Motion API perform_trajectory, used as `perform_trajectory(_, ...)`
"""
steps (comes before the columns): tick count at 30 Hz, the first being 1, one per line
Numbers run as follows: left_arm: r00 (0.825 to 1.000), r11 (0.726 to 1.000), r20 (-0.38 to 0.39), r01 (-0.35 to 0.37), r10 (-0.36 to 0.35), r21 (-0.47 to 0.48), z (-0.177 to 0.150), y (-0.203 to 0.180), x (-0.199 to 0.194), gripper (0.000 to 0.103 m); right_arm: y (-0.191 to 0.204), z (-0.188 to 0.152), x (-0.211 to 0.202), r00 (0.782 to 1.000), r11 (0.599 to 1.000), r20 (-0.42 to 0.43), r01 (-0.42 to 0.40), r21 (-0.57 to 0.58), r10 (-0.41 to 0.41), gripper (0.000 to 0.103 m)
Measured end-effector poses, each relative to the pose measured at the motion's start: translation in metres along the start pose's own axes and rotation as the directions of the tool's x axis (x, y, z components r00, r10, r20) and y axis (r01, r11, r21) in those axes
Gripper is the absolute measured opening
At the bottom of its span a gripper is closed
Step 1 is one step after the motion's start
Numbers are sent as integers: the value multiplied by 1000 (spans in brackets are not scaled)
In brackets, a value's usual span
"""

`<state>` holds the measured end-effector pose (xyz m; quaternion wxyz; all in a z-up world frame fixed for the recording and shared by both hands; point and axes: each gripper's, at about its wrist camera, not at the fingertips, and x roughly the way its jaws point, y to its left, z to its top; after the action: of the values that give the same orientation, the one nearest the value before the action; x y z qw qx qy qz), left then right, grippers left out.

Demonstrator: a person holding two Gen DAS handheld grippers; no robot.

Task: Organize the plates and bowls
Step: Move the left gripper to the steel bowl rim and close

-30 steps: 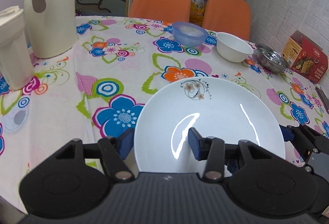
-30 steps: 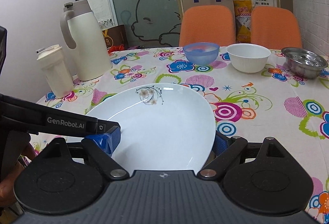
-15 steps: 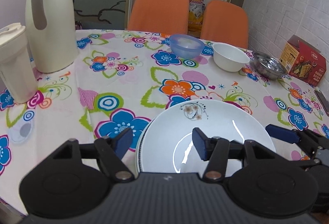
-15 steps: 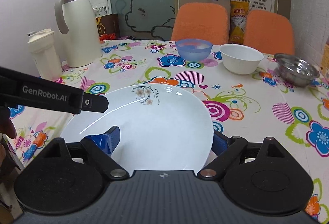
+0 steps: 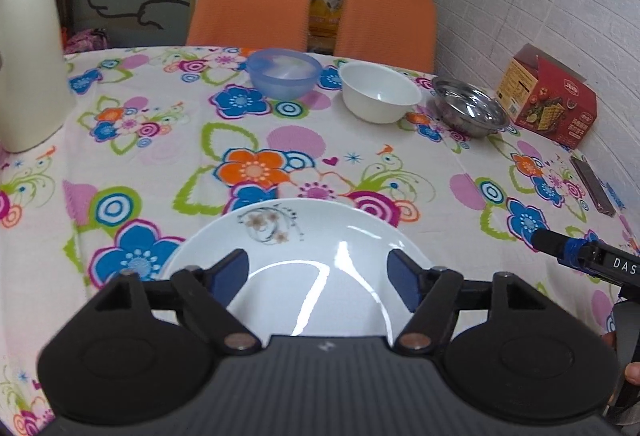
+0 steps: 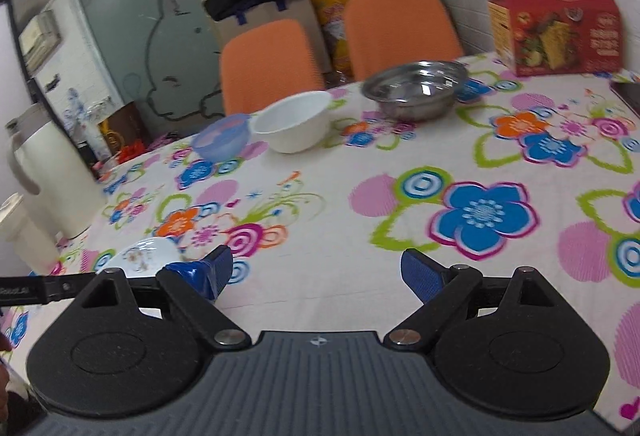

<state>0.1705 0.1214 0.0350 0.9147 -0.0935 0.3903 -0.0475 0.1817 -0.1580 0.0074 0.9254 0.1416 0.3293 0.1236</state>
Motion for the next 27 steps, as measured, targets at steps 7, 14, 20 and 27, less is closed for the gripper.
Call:
perform_trajectory(7, 994, 993, -60, 94, -90, 72, 52, -60, 51, 74, -50, 21, 6, 1000, 1000, -5, 9, 26, -9, 78)
perform_trajectory(14, 996, 975, -34, 92, -87, 200, 130, -117, 118, 75, -88, 72, 39, 999, 999, -22, 29, 34, -29, 78)
perform_trajectory(20, 995, 963, -47, 94, -84, 252, 183, -144, 186, 76, -101, 106, 69, 999, 999, -35, 24, 30, -23, 78)
perform_trajectory(27, 992, 964, -113, 77, -49, 253, 218, -162, 265, 76, -101, 146, 105, 1000, 1000, -6, 19, 3, -19, 78)
